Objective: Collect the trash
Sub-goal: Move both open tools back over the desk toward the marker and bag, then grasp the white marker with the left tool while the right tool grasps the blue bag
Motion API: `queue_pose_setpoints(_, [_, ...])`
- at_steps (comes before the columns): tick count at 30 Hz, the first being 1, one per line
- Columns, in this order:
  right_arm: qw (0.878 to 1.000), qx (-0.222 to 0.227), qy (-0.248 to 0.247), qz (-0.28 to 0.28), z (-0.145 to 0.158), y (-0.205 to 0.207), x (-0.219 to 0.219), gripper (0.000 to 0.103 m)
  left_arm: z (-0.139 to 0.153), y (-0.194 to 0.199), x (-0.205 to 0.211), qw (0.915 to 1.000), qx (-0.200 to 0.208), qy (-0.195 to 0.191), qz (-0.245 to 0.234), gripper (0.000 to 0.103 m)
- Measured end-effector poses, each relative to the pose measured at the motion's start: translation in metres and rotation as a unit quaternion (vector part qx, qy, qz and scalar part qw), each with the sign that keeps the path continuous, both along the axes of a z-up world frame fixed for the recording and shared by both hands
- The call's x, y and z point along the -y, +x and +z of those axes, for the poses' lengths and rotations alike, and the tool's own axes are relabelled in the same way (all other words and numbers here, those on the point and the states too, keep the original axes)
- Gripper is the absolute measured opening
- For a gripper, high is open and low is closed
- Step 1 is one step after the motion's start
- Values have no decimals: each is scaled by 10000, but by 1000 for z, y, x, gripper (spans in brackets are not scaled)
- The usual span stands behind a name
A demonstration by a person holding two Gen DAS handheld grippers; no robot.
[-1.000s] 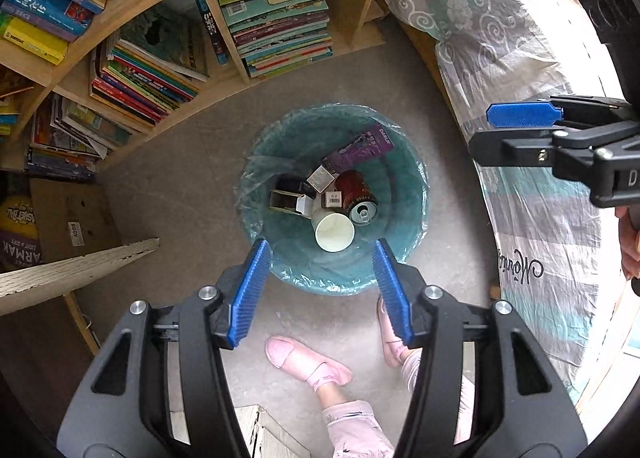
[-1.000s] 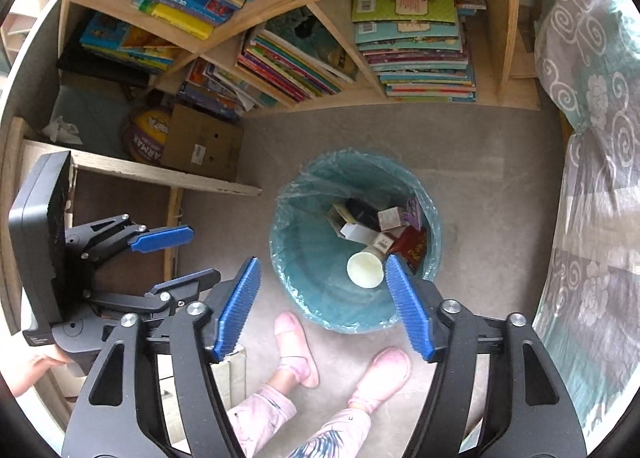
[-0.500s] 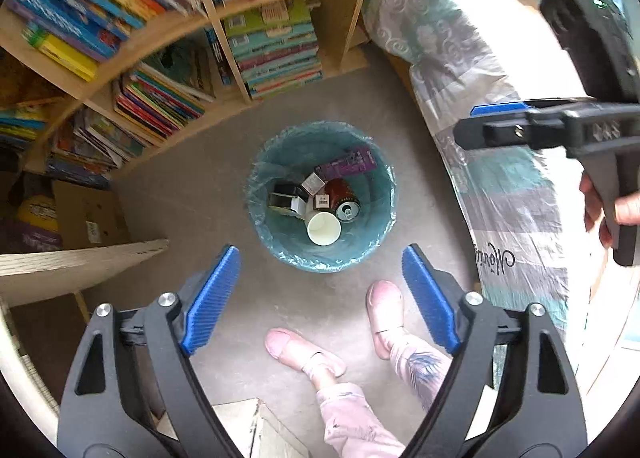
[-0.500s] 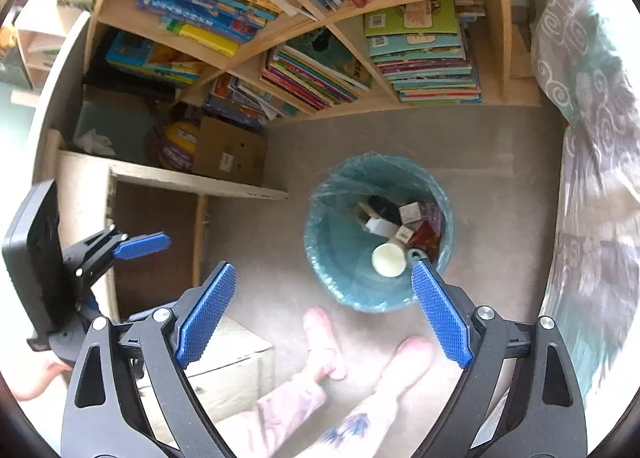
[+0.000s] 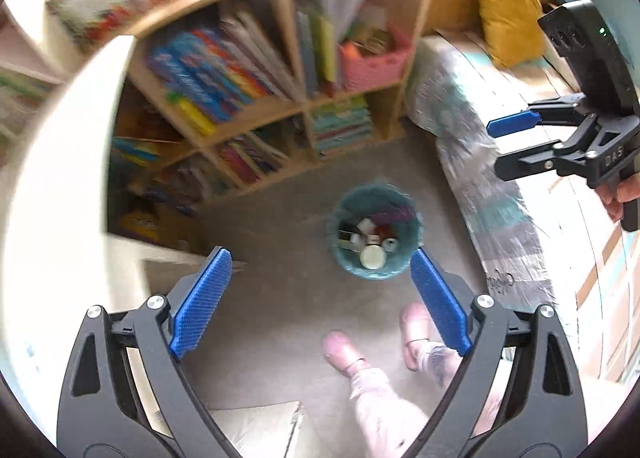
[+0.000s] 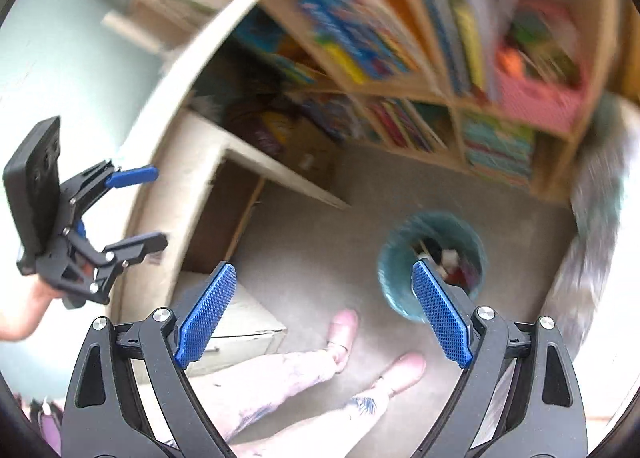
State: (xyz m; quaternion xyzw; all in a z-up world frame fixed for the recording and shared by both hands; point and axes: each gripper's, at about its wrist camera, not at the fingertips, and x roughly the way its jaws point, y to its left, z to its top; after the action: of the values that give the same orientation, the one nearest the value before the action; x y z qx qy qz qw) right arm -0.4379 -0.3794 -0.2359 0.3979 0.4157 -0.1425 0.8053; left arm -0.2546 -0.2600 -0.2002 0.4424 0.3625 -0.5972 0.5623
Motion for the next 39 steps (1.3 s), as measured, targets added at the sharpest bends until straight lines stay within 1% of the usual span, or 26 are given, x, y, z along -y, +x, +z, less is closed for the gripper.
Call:
queue_pose_setpoints(2, [9996, 120, -139, 230, 22, 26, -6, 89, 18, 22, -12, 9998, 86, -81, 132, 89])
queue_pose_setpoints(3, [9990, 183, -194, 363, 33, 41, -8, 89, 30, 39, -21, 9994, 191, -125, 249, 89])
queue_pose_setpoints(7, [9923, 415, -544, 1036, 72, 112, -26, 89, 59, 96, -52, 9962, 576, -233, 615, 89])
queue_pose_setpoints(11, [9822, 512, -708, 1665, 94, 182, -42, 89, 81, 160, -87, 9900, 898, -315, 1036, 89])
queue_pose_setpoints(12, [9781, 511, -765, 1865, 98, 204, -48, 89, 85, 182, -97, 9878, 953, -310, 1195, 89])
queue_pose_setpoints(15, [9694, 480, -857, 2251, 103, 248, -63, 89, 88, 228, -117, 9822, 1117, -261, 1485, 89])
queue_pose_setpoints(18, [9611, 439, -901, 2573, 106, 294, -80, 89, 87, 272, -135, 9758, 1253, -152, 1784, 89])
queue_pose_setpoints(20, [9568, 417, -881, 2738, 105, 322, -92, 89, 84, 299, -146, 9709, 1265, -71, 2031, 89])
queue_pose_setpoints(22, [9521, 397, -859, 2909, 103, 349, -102, 89, 81, 326, -154, 9671, 1183, -26, 2251, 89])
queue_pose_setpoints(26, [9392, 310, -902, 3299, 97, 396, -125, 89, 71, 370, -162, 9625, 939, -16, 2546, 89])
queue_pose_setpoints(31, [9263, 148, -904, 3654, 85, 441, -144, 89, 55, 401, -153, 9638, 834, 61, 2534, 89])
queue_pose_setpoints(37, [9124, -12, -1038, 3960, 72, 491, -163, 89, 29, 432, -137, 9648, 495, 185, 2578, 89])
queue_pose_setpoints(39, [9082, -41, -1121, 4032, 67, 502, -169, 89, 20, 440, -133, 9647, 413, 218, 2592, 89])
